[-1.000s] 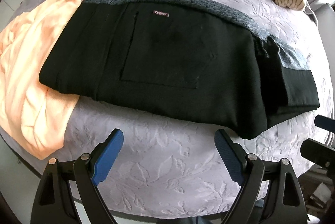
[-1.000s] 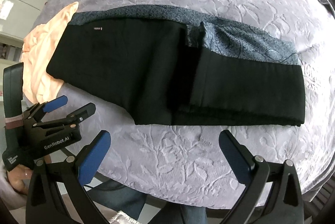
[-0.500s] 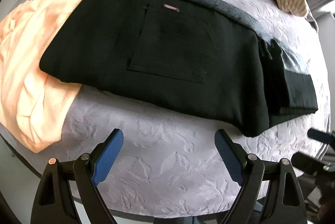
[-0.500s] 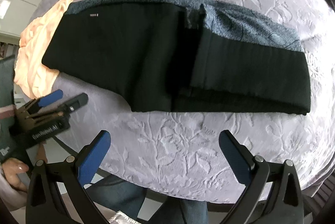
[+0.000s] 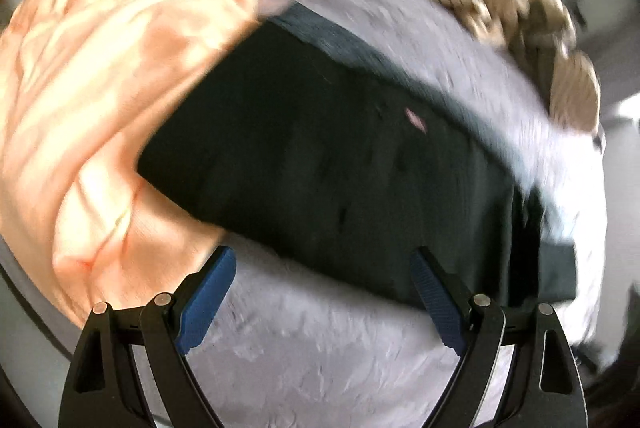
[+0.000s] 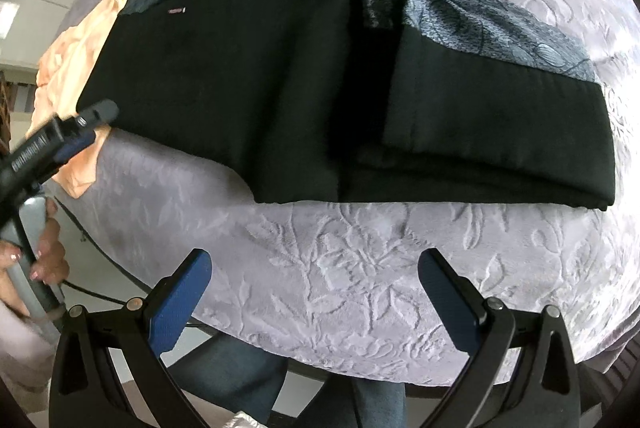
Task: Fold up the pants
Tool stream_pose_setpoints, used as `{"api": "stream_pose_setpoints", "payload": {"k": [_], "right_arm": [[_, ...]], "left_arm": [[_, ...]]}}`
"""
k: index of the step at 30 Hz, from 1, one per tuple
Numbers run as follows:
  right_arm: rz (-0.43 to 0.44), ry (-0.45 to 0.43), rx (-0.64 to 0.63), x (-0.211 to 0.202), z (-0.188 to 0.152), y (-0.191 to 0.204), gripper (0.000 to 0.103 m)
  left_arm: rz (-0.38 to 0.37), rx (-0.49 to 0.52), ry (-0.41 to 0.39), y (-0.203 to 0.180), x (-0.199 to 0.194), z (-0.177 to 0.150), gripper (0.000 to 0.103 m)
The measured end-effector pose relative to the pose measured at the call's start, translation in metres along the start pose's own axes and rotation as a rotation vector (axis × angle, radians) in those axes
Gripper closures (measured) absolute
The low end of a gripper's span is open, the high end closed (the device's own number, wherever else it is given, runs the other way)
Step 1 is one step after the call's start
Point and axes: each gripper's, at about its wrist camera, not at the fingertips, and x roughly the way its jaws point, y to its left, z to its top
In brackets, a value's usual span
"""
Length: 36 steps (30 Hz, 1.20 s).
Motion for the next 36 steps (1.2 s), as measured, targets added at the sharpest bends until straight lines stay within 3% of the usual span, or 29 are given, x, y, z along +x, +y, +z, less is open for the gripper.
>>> {"api": "stream_pose_setpoints", "payload": {"k": [5, 13, 22, 36], "right_arm": [[0.008, 0.002, 0.008, 0.0, 0.002, -0.003, 0.0], [0.012, 0.019, 0.005, 0.003, 0.001, -0.002, 0.0], [0.007, 0.024, 0.001, 0.006, -0.001, 0.001, 0.0], [0.014, 0.03, 0.016, 0.007, -0.004, -0.004, 0.0]], "left_arm": [[-0.05, -0.131, 0.0, 0.031, 0.004, 0.009, 0.013], [-0.11, -0.148, 0.027, 0.035, 0.012, 0.005, 0.013], [-0.106, -0.12, 0.039, 0.017, 0.023, 0.008, 0.013], [-0.103, -0.129, 0.039, 0.019, 0.03, 0.012, 0.013]]}}
